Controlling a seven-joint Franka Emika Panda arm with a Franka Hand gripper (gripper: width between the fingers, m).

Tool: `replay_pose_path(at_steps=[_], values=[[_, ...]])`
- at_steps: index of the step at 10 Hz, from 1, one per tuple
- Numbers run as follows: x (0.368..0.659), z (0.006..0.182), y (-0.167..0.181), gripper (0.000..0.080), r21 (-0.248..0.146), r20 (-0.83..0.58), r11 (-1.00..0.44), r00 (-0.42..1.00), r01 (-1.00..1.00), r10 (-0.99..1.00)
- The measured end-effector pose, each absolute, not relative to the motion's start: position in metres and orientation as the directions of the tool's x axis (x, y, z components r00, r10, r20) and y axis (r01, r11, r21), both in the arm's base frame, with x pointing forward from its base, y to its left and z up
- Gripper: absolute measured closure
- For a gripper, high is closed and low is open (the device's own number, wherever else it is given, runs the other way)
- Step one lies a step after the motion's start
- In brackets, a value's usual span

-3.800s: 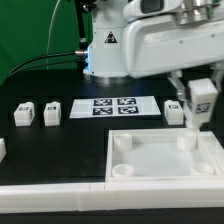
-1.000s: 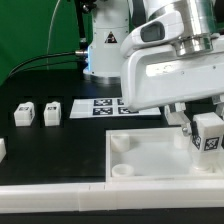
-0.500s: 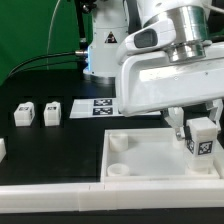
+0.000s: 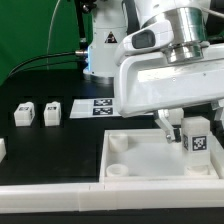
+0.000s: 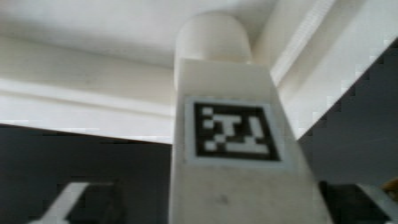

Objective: Assemble one leg

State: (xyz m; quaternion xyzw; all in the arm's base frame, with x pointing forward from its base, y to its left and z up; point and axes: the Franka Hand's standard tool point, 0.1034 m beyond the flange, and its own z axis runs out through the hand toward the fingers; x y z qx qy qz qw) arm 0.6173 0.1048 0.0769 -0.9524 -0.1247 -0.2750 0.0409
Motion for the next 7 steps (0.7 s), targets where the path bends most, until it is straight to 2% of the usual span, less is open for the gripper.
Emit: replay_pose_path(at_steps=[1, 7], values=[[0.6172, 0.0769, 0.1055, 0.0171, -0.009, 0.534, -0.965, 0.817, 0.261, 0.216], [0.6196, 0.0788, 0.1048, 0.0150, -0.009, 0.533, -0.965, 0.818, 0.261, 0.216]])
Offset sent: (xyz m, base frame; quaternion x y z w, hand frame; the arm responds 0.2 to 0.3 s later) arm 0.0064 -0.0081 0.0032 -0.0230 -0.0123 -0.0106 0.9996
